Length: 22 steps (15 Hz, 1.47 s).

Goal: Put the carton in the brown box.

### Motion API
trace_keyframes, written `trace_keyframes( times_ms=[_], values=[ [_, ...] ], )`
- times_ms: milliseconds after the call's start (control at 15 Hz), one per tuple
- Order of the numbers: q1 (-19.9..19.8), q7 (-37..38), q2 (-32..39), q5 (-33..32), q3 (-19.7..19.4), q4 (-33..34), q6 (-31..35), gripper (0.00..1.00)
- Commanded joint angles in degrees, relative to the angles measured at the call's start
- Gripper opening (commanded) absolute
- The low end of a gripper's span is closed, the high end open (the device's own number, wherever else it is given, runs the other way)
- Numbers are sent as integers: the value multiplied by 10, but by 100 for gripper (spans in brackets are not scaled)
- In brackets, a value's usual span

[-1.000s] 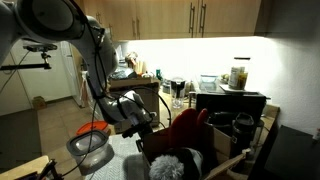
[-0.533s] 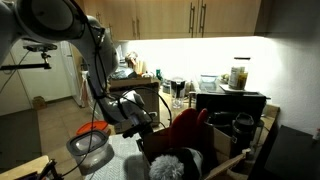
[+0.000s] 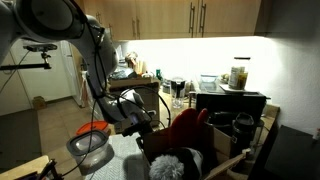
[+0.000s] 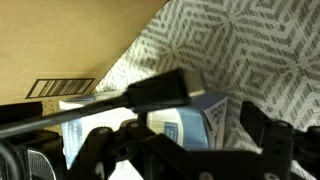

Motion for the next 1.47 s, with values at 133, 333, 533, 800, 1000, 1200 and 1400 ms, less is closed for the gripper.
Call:
trace_keyframes(
  times_ms=[133, 333, 533, 800, 1000, 1200, 1400],
  values=[
    [-4, 15, -13, 4, 1, -15, 16, 47],
    [-3, 23, -12, 6, 1, -15, 13, 31],
    [-2, 29, -13, 8, 2, -16, 12, 24],
    [-1, 31, -17, 13, 5, -21, 11, 16],
    [0, 30, -20, 19, 8, -23, 9, 15],
    [5, 37, -37, 25, 10, -35, 3, 15],
    [21, 72, -77, 9, 7, -62, -4, 15]
  ],
)
